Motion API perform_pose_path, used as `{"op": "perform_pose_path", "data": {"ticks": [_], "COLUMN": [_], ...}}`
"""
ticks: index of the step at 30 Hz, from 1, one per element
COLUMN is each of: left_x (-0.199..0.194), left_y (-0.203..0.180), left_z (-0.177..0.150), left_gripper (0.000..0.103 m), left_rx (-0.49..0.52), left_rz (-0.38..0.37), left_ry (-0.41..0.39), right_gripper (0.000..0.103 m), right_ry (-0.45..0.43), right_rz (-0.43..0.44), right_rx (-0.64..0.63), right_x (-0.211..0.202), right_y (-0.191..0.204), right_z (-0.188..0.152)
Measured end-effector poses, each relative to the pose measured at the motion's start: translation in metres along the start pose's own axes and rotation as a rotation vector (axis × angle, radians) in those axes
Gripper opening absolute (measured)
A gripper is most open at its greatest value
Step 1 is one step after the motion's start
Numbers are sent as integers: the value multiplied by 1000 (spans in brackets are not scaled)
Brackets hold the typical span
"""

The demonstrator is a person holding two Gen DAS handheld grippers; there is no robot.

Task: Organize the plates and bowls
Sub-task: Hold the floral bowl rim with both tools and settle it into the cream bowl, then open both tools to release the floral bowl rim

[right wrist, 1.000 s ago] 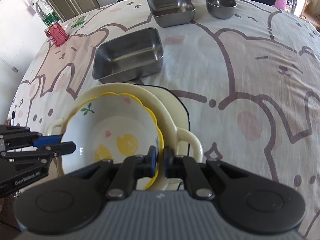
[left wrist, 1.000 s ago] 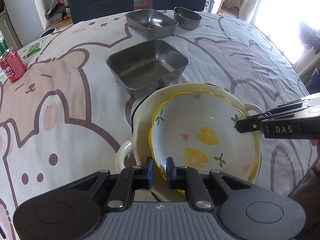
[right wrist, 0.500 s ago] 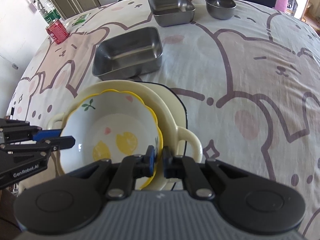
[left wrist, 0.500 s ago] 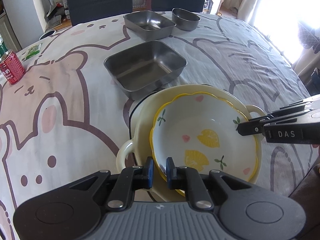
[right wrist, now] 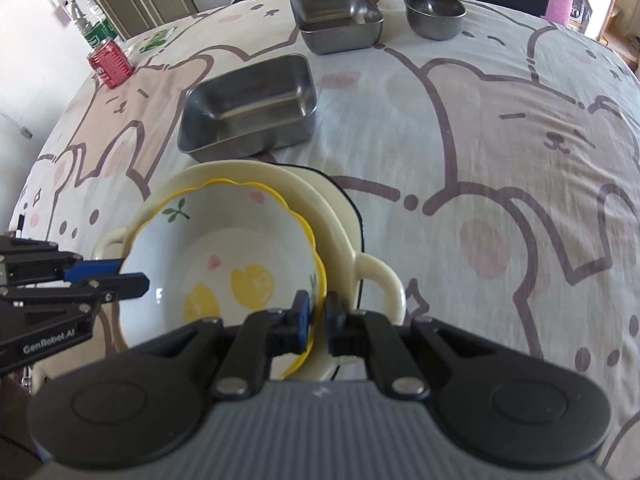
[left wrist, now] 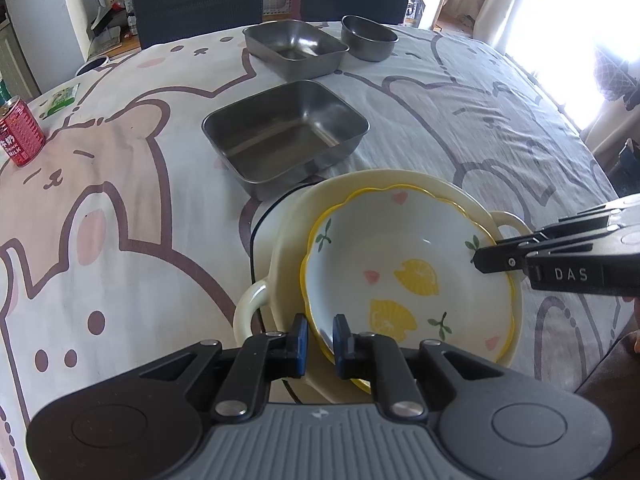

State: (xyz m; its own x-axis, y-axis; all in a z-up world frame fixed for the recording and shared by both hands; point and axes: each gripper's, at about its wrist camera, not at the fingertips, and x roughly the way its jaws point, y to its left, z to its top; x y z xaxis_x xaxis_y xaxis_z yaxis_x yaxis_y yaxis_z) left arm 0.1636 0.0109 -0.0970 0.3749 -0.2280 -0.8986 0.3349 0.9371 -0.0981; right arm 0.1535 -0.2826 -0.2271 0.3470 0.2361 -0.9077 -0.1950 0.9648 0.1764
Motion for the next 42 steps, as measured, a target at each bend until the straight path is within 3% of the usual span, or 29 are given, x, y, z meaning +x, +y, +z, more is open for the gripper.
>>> {"op": "perform_pose_path", "data": {"ticks": [9, 14, 24, 32, 42], "left_x": [0, 1, -2, -14, -8], "left_y": [1, 0, -4, 9, 9], "left_z": [2, 3, 4, 6, 4], "left_gripper": [17, 22, 20, 20, 20], "left_rx": [-15, -19, 8, -81, -90], "left_rz": [1, -3, 12, -16, -13], "left_ry": [4, 14, 18, -28, -3], "right_gripper": [9, 9, 11, 12, 12], "right_ry": [5, 4, 5, -4, -9], "right_rz": [-8, -15, -23, -37, -35], "right_rx": [-16, -23, -42, -66, -53], "right_x": [1, 1, 1, 1, 1], "right_y": [3, 4, 7, 10, 9], "right_z": [0, -1, -1, -2, -3]}}
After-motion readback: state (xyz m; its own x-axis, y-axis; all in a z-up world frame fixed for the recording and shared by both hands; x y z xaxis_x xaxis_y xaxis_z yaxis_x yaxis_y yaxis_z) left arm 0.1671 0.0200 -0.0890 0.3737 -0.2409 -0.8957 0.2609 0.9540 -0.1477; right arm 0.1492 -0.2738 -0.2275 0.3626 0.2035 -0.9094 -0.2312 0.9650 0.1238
